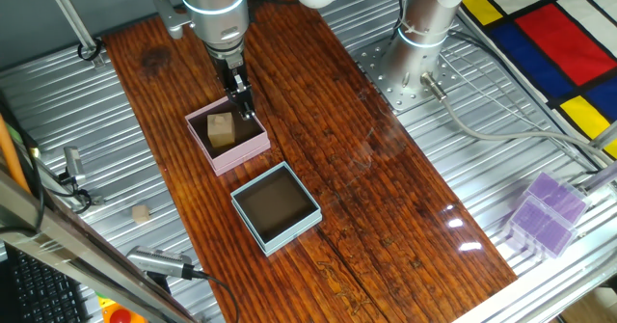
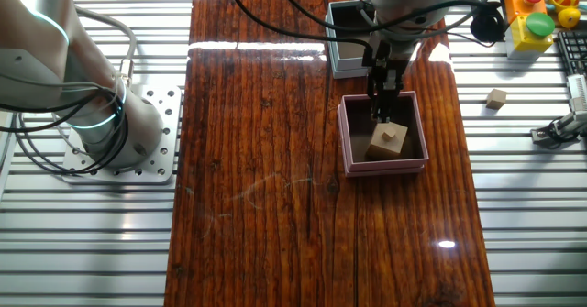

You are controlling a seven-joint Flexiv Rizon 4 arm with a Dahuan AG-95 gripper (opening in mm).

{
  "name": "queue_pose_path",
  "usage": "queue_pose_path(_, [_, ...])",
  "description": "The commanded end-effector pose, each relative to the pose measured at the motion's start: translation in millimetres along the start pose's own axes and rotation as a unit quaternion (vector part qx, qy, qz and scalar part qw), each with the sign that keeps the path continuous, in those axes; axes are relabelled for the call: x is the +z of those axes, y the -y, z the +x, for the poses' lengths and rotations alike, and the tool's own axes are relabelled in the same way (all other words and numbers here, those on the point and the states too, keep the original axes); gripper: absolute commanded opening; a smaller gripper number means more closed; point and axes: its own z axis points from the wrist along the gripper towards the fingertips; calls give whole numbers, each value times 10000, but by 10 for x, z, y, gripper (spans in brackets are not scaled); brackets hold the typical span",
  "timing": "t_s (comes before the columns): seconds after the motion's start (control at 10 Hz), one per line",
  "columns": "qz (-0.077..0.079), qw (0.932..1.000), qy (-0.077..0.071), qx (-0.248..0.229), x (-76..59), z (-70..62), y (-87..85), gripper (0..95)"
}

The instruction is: Move an object from one box to another

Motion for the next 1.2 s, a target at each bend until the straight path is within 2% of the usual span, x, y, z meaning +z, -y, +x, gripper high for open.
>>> queue_pose_path(0.1, [-299, 9967, 76, -757, -4, 2, -4, 0])
queue_pose_path(0.8, [-293, 9962, 68, -819, -8, 4, 6, 0])
queue_pose_path(1.0, [-290, 9958, 46, -868, 10, 2, 85, 0])
queue_pose_path(1.2, [-277, 9948, 81, -972, 92, -26, 202, 0])
